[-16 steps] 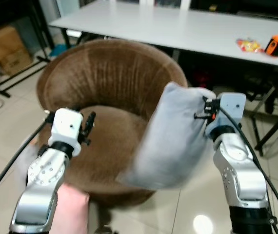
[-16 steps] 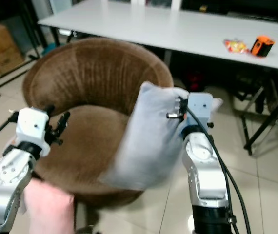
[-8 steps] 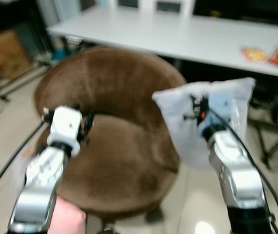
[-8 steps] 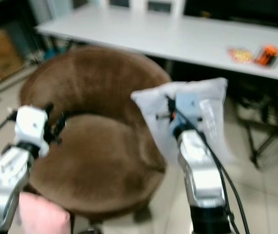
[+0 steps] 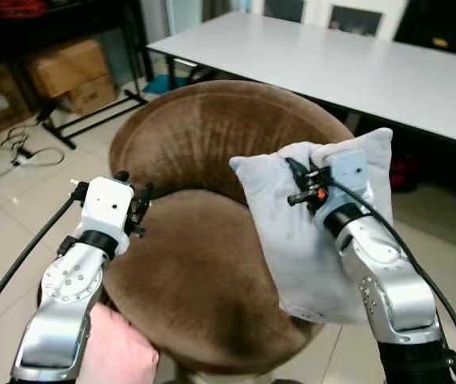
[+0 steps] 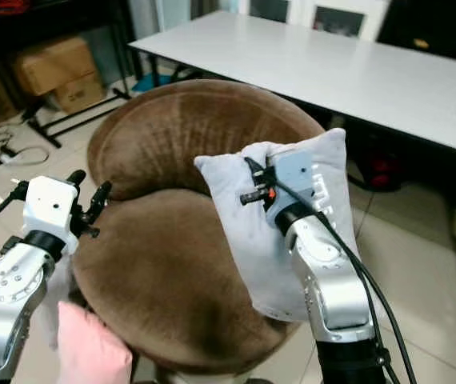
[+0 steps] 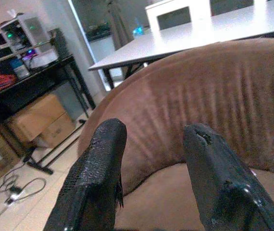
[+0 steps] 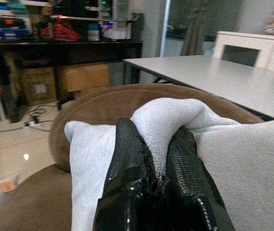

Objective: Move the pillow to the sofa from floor

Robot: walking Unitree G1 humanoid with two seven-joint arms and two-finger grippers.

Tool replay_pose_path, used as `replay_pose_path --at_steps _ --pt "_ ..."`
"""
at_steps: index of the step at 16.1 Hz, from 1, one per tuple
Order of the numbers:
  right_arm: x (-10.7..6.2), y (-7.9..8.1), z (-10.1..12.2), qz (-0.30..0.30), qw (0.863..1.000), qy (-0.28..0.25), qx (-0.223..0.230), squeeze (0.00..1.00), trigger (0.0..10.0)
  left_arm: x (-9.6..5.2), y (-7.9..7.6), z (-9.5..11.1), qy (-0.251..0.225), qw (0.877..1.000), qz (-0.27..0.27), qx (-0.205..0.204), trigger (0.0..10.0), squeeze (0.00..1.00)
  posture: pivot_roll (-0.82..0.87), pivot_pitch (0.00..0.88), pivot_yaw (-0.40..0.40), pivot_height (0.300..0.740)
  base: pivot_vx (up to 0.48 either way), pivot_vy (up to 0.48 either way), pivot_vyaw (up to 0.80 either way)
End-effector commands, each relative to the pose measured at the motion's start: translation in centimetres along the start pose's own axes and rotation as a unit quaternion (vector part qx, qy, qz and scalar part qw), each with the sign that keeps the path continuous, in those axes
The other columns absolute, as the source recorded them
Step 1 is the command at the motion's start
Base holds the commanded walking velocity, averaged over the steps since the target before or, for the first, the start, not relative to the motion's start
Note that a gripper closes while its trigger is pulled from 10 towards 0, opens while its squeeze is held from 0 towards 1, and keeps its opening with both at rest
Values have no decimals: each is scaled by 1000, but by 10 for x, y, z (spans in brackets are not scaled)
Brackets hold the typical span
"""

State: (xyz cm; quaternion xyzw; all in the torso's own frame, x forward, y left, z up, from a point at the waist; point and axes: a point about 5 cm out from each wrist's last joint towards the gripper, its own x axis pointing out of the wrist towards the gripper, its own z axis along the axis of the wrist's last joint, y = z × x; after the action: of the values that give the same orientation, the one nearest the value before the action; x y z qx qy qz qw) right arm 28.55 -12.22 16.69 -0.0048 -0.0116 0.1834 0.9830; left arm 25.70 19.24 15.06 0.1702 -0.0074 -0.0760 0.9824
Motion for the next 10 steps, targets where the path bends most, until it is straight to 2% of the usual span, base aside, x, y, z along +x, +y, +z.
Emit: replay_pose_path --at_steps 1,4,8,9,10 --pt "2 8 16 26 999 -35 5 0 10000 0 2 1 -1 1000 3 5 10000 0 -14 0 -1 740 0 0 0" --pt "6 19 30 56 997 -53 25 0 10000 -1 3 1 0 1000 2 13 10000 0 -10 0 -4 740 0 0 0" --pt "7 24 43 86 992 -69 61 0 10000 -1 4 1 0 1000 -6 18 10000 0 -17 0 -3 740 0 0 0" --pt "7 25 42 90 992 -60 67 0 10000 -1 4 1 0 1000 -6 18 10000 0 -19 0 -3 740 0 0 0" --pt "8 28 26 99 994 -18 46 0 10000 -1 2 0 1 1000 -9 18 10000 0 -19 0 -5 740 0 0 0"
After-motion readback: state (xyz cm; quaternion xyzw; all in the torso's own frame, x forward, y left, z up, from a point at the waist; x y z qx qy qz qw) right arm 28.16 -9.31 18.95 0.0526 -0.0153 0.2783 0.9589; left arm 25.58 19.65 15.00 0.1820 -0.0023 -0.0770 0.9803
